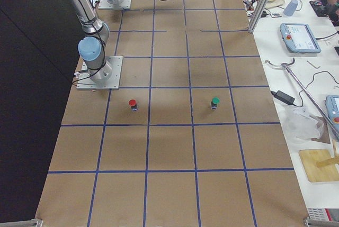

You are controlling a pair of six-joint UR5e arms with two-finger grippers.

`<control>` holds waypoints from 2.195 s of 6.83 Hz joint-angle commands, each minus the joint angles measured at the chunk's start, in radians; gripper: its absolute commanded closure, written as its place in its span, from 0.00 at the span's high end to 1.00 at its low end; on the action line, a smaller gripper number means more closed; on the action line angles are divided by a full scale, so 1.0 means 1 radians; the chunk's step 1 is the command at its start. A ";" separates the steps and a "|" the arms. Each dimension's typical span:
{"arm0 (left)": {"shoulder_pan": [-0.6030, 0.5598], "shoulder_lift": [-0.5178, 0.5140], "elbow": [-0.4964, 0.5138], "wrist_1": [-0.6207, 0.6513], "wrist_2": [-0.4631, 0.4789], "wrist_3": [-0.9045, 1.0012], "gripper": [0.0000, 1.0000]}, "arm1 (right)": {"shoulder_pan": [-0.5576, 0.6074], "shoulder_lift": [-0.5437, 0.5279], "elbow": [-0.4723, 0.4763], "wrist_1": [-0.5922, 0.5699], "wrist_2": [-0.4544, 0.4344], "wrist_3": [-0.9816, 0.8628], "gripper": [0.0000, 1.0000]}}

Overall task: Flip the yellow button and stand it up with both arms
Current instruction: 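Close the right gripper on the yellow button held by the left gripper, then open the left gripper and pull it back while the right gripper holds the button, then lower the yellow button upright with the right gripper while the left arm retracts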

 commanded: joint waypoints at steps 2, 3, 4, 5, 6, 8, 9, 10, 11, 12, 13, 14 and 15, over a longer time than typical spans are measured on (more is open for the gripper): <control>0.024 0.005 0.015 0.000 0.056 -0.019 0.95 | -0.089 0.009 -0.001 0.001 -0.091 -0.073 0.33; 0.064 0.005 0.022 0.002 0.066 -0.048 0.95 | -0.146 0.016 0.001 0.005 -0.118 -0.172 0.33; 0.102 -0.019 0.043 0.011 0.124 -0.076 0.95 | -0.160 0.007 -0.002 0.014 -0.206 -0.226 0.33; 0.116 -0.012 0.061 0.009 0.177 -0.082 0.95 | -0.168 0.019 0.004 0.012 -0.343 -0.374 0.33; 0.150 -0.022 0.078 0.015 0.237 -0.145 0.95 | -0.193 0.023 0.025 0.007 -0.469 -0.561 0.33; 0.156 -0.062 0.110 0.182 0.400 -0.278 0.95 | -0.330 0.026 0.120 -0.010 -0.484 -0.961 0.33; 0.155 -0.067 0.106 0.302 0.466 -0.440 0.95 | -0.402 0.030 0.151 -0.063 -0.501 -1.184 0.33; 0.155 -0.065 0.111 0.431 0.586 -0.575 0.95 | -0.476 0.029 0.180 -0.124 -0.580 -1.389 0.33; 0.156 -0.059 0.115 0.530 0.767 -0.625 0.99 | -0.533 0.038 0.205 -0.199 -0.592 -1.608 0.33; 0.155 -0.056 0.121 0.590 0.983 -0.650 0.99 | -0.564 0.084 0.241 -0.310 -0.589 -1.761 0.33; 0.143 -0.064 0.156 0.657 1.182 -0.653 0.99 | -0.605 0.113 0.277 -0.399 -0.584 -1.937 0.33; 0.124 -0.067 0.217 0.650 1.286 -0.659 0.99 | -0.656 0.122 0.300 -0.416 -0.575 -2.130 0.33; 0.091 -0.072 0.282 0.635 1.452 -0.676 1.00 | -0.688 0.150 0.321 -0.476 -0.572 -2.287 0.33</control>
